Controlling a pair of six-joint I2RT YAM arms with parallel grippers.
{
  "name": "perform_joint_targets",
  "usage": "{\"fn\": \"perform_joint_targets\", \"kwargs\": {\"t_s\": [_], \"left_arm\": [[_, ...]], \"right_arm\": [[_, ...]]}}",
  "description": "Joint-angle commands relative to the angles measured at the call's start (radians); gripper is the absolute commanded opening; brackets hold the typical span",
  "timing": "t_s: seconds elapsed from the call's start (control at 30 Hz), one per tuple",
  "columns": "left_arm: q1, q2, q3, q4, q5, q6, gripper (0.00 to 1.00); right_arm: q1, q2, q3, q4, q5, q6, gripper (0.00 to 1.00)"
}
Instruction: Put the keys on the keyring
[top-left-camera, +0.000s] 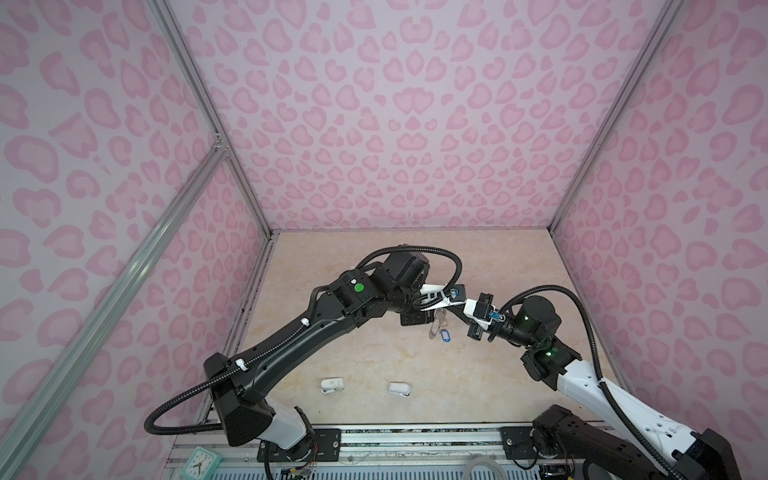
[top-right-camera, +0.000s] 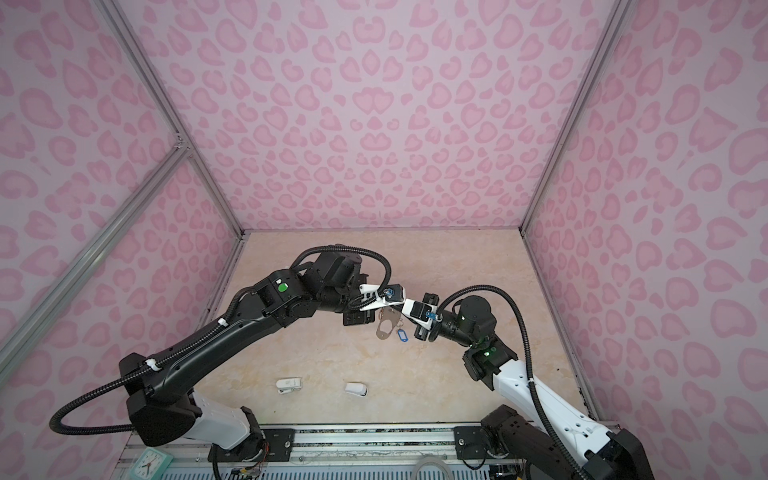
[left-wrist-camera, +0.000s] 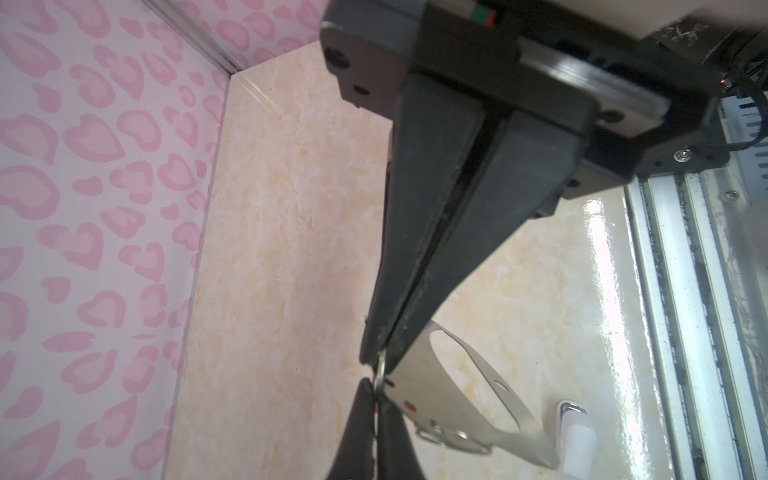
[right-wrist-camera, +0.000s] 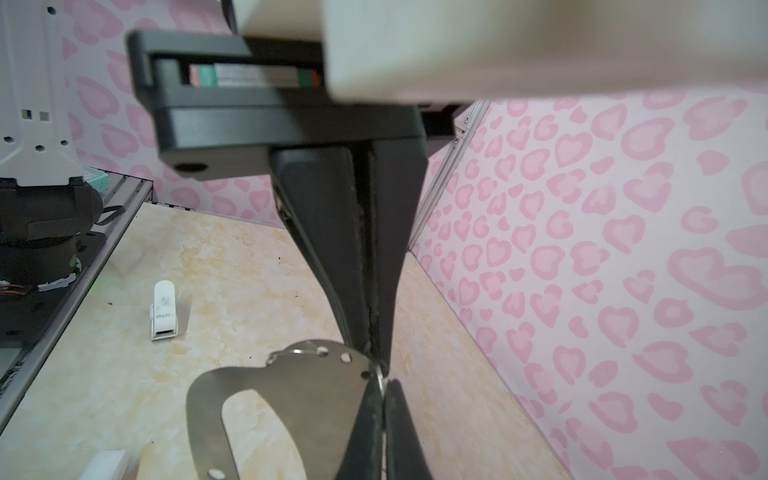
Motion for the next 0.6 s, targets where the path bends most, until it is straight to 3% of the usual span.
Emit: {"fn": "perform_joint_targets", "kwargs": {"t_s": [0.0, 0.1, 0.43, 0.57], "left_arm": [[0.004, -0.013, -0.022, 0.061, -0.02, -0.019, 0.29], [0.043, -0.054, -0.076, 0.133, 0.041, -0.064, 0.35], [0.104, -0.15, -0.261, 0.375, 0.251, -0.195, 0.35], [0.109, -0.18, -0.372, 0.463, 0.277, -0.237, 0.35]], "right_arm": [[-0.004, -0.004, -0.016, 0.046, 0.012, 0.02, 0.0], [-0.013, -0.009, -0.03, 0.074, 0.0, 0.045, 0.0], [-0.04, 0.003, -0.056, 0.196, -0.05, 0.117, 0.0], [-0.054, 0.01, -0.062, 0.262, -0.068, 0.16, 0.0]]}}
